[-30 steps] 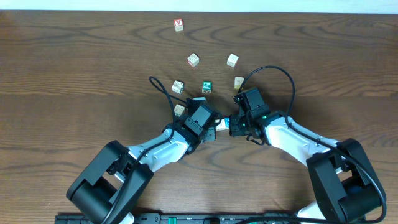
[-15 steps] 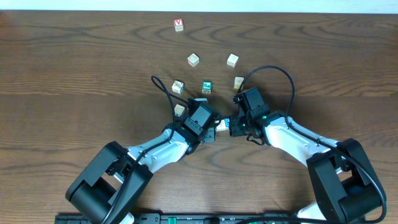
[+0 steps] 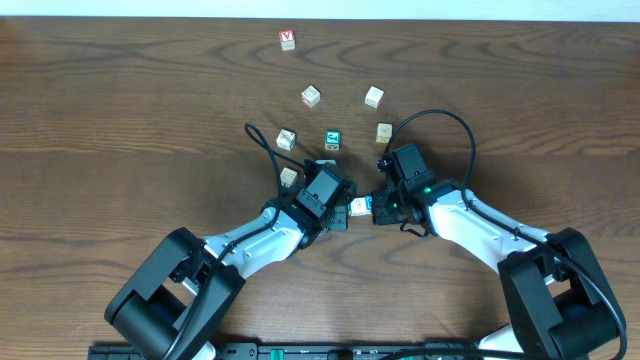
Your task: Lift 3 blocks
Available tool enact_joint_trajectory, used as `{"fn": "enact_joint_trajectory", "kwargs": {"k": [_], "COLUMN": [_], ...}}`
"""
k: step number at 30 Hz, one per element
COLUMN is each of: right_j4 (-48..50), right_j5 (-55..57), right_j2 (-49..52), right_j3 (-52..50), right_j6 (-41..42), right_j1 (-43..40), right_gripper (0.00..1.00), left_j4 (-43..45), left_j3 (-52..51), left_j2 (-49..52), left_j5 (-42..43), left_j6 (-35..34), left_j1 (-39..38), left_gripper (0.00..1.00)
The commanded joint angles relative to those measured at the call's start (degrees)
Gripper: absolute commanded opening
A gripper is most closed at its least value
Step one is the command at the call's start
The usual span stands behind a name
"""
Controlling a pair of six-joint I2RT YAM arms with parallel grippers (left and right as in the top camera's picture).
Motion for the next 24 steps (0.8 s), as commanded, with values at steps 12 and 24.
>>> {"fn": "enact_joint_trajectory", "kwargs": {"k": [12, 24], "right_j4": [0.79, -1.62], "right_j5": [-18.08, -16.17], "right_j2": [-2.38, -6.36], "right_j3": [0.13, 0.13], "right_j6": [-0.11, -0.11], "right_j1": [4.15, 4.15], "right_gripper": [0.01, 0.01], "left_j4": [1.14, -2.54], "left_j3": [3.08, 6.14], "left_j2": [-0.35, -0.44], "left_j5": [15.93, 15.93], "left_j6": [0.79, 1.25], "left_j1": [-4.35, -4.35], "left_gripper": [0.07, 0.07]}}
